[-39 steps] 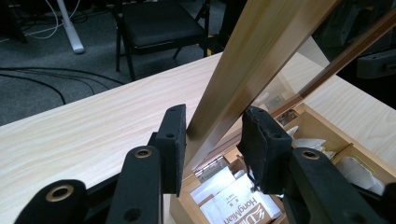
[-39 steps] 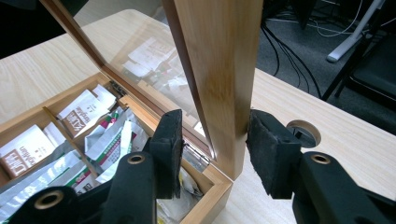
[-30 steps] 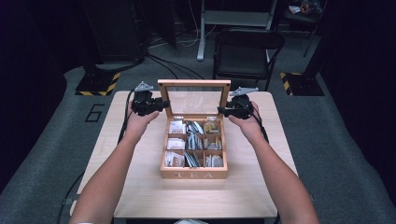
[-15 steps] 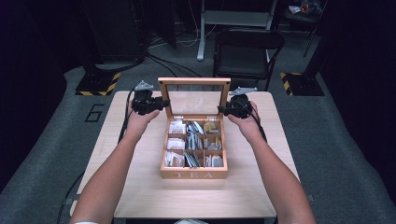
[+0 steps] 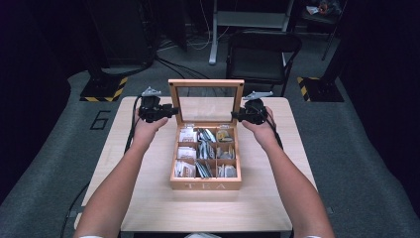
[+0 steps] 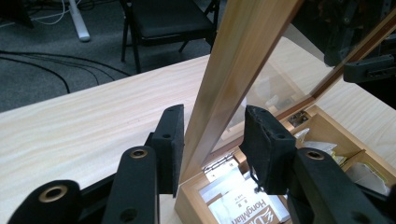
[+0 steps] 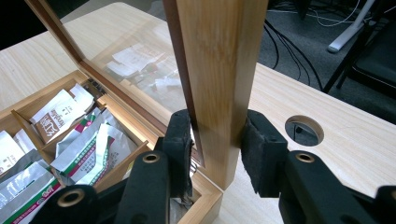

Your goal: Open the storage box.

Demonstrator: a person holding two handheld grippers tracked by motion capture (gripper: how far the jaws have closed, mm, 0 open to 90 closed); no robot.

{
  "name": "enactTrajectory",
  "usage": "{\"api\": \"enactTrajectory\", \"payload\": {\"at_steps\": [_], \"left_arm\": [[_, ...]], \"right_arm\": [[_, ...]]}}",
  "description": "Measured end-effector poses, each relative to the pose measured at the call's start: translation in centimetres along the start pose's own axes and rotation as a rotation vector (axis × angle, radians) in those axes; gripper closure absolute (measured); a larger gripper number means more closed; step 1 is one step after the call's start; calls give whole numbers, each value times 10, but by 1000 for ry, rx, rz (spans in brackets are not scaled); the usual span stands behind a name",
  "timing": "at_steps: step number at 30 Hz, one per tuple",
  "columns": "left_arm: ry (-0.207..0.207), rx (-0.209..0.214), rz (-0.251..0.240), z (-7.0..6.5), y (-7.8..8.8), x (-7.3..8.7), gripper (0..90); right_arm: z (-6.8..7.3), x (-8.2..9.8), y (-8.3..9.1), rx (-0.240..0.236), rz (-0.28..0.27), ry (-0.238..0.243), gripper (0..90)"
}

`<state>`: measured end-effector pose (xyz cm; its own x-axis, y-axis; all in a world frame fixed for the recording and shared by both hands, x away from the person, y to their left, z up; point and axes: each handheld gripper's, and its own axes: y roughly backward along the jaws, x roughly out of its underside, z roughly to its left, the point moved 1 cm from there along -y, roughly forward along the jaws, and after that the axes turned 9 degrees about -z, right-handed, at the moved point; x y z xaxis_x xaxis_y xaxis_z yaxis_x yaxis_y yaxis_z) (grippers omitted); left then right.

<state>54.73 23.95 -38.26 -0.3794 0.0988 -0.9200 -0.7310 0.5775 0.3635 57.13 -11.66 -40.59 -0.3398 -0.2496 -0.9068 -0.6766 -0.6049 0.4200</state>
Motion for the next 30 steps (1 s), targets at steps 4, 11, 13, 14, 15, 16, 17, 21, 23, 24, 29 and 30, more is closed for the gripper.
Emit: {"api": "enactTrajectory", "payload": {"at_steps": [4,11,13,14,15,16,17,21,23,24,29,30], "left_arm": [[1,-7,25,5,2,7,573],[9,-8,30,2,9,13,572],[14,-7,26,0,11,14,570],[25,-3,21,-2,12,15,564],[22,0,25,-2,13,16,558],[30,2,25,-4,13,16,554],[37,7,22,-6,14,17,552],[11,16,27,-10,19,21,537],[37,24,29,-13,19,22,534],[31,36,37,-13,20,23,528],[7,48,47,-19,21,24,522],[-12,51,48,-19,22,24,522]], "right_arm": [[-1,0,-1,-1,-1,-8,647],[-3,-2,-4,6,9,-13,651],[-4,-3,-4,8,14,-14,653],[-4,-4,-5,9,16,-19,653],[-4,-4,-5,10,19,-33,655],[-4,-4,-6,10,20,-34,655],[-4,-4,-6,10,20,-34,655],[-6,-5,-8,12,22,-47,656],[-6,-5,-8,12,22,-50,656],[-7,-5,-8,12,20,-50,657],[-9,-5,-11,22,19,-55,657],[-9,-5,-12,24,20,-64,657]]}}
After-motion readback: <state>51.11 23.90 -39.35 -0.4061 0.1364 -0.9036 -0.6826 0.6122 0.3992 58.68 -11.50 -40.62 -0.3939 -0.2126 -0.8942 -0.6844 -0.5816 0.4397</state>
